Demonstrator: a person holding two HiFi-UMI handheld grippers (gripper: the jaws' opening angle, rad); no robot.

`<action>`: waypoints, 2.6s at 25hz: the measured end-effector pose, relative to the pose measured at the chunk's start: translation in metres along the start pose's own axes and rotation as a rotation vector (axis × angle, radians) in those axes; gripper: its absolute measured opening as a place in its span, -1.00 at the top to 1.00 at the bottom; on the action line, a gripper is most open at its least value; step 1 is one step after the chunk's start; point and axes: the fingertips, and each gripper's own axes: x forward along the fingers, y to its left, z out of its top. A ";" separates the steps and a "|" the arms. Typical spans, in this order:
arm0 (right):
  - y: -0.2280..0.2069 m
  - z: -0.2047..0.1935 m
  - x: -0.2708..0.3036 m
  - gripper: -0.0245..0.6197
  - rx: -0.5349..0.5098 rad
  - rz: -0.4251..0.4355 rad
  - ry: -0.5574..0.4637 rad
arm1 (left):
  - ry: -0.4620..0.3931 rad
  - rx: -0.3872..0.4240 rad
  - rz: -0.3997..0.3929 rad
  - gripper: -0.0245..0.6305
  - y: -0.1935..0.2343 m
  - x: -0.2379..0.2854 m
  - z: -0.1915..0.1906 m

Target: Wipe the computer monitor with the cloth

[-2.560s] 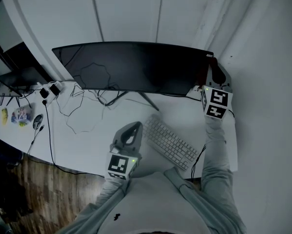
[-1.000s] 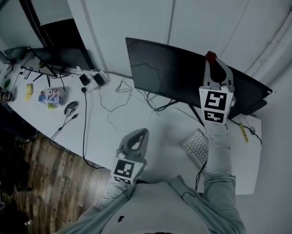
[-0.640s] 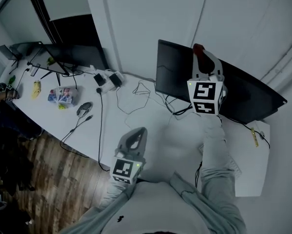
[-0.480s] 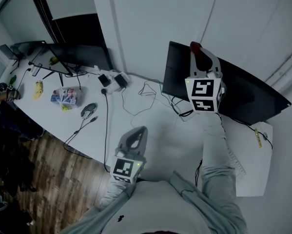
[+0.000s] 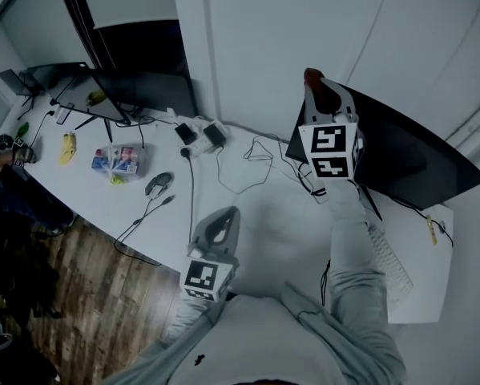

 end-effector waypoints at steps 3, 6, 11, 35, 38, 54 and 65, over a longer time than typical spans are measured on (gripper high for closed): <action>0.008 -0.002 0.006 0.81 0.003 0.017 0.009 | -0.003 -0.005 0.011 0.86 0.010 -0.006 -0.004; 0.013 -0.004 0.007 0.81 0.006 0.028 0.022 | -0.005 0.008 0.016 0.86 0.015 -0.010 -0.005; 0.022 -0.004 -0.004 0.81 0.008 0.049 0.022 | -0.015 0.001 0.021 0.86 0.015 -0.012 -0.004; 0.023 -0.095 -0.176 0.81 0.328 0.051 -0.014 | -0.030 0.051 -0.114 0.86 -0.024 0.015 0.002; 0.025 -0.111 -0.205 0.81 0.360 0.019 -0.006 | -0.021 0.049 -0.133 0.86 -0.031 0.018 -0.001; 0.069 -0.190 -0.293 0.81 0.454 -0.061 0.155 | -0.012 0.068 -0.207 0.86 -0.053 0.031 -0.003; 0.061 -0.186 -0.293 0.81 0.462 -0.105 0.129 | -0.016 0.073 -0.230 0.86 -0.058 0.040 -0.001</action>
